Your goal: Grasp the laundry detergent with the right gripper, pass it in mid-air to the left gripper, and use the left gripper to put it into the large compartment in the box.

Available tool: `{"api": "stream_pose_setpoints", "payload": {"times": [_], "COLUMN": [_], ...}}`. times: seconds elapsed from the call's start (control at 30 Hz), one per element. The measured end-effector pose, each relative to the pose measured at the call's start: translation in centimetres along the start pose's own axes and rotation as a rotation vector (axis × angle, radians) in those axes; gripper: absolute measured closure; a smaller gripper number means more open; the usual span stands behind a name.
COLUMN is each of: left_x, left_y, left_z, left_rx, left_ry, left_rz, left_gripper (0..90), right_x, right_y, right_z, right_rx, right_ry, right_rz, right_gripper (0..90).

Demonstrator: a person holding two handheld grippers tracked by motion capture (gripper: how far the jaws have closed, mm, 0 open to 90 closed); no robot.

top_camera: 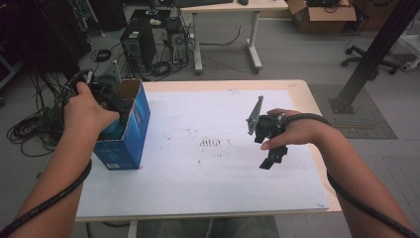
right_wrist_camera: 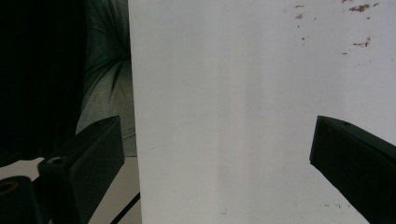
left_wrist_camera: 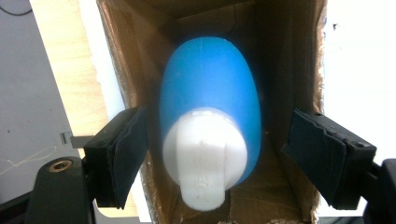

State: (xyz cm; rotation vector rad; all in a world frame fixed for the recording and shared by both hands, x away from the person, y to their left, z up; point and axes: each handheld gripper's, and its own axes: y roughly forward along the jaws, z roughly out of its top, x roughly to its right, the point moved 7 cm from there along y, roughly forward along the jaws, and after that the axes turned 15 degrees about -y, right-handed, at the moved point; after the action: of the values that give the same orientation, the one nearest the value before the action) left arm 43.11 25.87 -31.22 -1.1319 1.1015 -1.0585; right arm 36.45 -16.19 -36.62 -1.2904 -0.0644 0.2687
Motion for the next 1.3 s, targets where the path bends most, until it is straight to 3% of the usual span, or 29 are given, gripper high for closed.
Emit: {"api": "stream_pose_setpoints", "payload": {"times": [0.37, 0.57, 0.87, 0.97, 1.3], "left_x": [0.2, 0.5, 2.5, 3.1, 4.6], "left_y": [-1.5, -2.6, -4.5, -4.8, -5.6], "left_z": [-0.1, -0.2, -0.9, -1.1, -1.7], "left_rx": [0.014, 0.021, 0.041, 0.036, 0.032], "left_ry": [0.019, 0.049, 0.158, 0.212, 0.311], "left_rz": [-0.004, 0.004, 0.004, 0.004, -0.001], "left_gripper": [17.8, 14.9, 12.2, 10.7, 6.4], "right_x": [0.1, 0.1, 0.0, 0.0, -0.1], "right_y": [0.0, 0.0, -0.1, -0.2, -0.5], "right_z": [0.1, 0.1, 0.1, 0.1, -0.1], "right_rx": [0.004, 0.006, 0.01, 0.01, 0.01], "right_ry": [-0.004, -0.004, -0.004, -0.003, 0.004], "right_rz": [-0.001, -0.002, -0.005, -0.006, -0.009], "right_gripper": [3.4, 3.4, 3.4, 3.4, 3.4]}}
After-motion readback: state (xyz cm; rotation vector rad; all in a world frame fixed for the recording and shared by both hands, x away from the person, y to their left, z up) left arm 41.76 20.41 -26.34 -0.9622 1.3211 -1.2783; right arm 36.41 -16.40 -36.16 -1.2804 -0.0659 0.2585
